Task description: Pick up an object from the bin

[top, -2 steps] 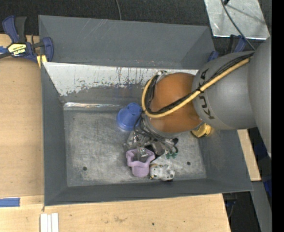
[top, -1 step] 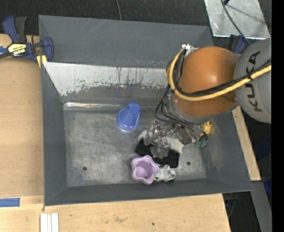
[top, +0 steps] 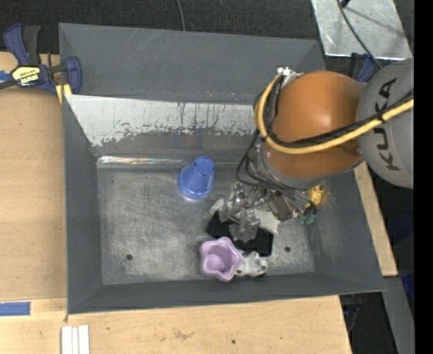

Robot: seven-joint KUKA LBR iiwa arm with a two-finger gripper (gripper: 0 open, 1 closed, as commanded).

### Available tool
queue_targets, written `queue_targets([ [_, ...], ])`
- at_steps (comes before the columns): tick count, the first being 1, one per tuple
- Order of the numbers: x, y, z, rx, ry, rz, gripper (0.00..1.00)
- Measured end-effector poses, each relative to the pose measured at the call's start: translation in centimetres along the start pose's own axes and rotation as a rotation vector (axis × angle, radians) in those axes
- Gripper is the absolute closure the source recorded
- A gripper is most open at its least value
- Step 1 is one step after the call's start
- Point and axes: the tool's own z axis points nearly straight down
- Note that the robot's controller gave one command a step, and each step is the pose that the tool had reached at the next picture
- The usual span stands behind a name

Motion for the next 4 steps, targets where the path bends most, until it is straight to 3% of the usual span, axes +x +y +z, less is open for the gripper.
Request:
queue_targets([
  [1, -0.5, 1.8, 7.6, -0.001, 0.0, -0.086, 0.0],
  [2, -0.5, 1.7, 7.5, 0.0, -0.001, -0.086, 0.0],
  [3, -1.8, -2.8, 13.2, -0.016, 0.03, -0.214, 1.0],
  [4, -1.8, -2.8, 13.2, -0.016, 0.029, -0.213, 1.0],
])
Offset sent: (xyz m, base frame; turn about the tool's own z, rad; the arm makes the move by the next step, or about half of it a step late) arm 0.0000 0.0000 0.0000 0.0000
